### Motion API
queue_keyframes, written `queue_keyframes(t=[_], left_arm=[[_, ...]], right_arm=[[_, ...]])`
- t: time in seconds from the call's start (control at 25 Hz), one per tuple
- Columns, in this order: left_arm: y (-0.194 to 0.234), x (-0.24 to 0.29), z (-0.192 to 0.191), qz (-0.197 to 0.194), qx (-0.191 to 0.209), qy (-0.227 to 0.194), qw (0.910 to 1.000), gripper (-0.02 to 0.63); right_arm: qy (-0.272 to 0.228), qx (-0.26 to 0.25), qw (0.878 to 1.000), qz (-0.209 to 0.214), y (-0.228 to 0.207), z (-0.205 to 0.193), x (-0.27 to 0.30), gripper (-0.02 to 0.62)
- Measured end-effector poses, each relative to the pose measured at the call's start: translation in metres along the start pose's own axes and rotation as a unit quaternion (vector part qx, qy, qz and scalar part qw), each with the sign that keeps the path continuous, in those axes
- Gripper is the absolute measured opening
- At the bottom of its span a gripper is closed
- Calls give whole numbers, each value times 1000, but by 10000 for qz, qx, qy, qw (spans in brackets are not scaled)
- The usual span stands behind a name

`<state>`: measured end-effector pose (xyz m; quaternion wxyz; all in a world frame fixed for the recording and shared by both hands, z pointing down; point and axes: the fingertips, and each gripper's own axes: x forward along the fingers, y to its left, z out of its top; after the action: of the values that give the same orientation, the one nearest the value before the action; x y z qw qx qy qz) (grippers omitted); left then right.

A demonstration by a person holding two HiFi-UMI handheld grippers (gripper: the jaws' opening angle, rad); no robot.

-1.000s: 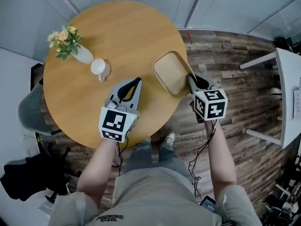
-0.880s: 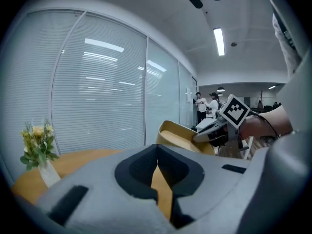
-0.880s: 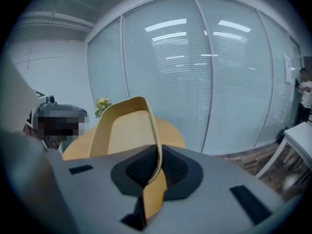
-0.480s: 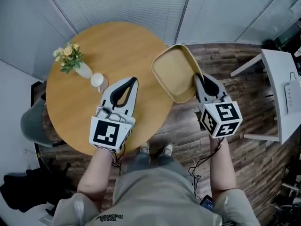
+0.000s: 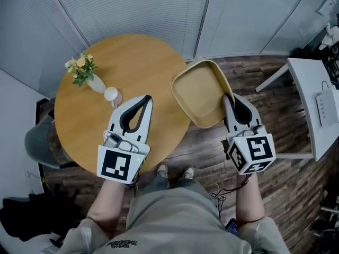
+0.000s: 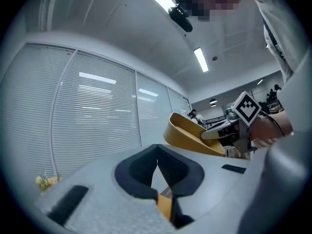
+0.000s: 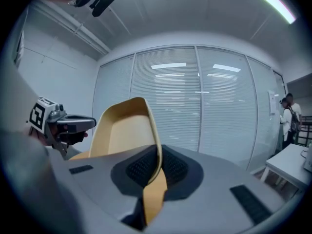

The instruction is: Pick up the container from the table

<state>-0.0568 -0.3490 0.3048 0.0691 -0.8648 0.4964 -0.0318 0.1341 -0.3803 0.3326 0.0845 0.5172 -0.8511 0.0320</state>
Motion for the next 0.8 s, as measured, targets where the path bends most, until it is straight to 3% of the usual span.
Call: queue_keyframes(t=[0.52,0.8], left_arm=[[-50,-30,2,-333,-40,106,9994,20],[-54,-31,-4,-307,-125,211,9992,20]], right_arm=[[95,131,9999,-26,12,-21,-55,38],[201,132,9997,-6,11,-32,-64,38]])
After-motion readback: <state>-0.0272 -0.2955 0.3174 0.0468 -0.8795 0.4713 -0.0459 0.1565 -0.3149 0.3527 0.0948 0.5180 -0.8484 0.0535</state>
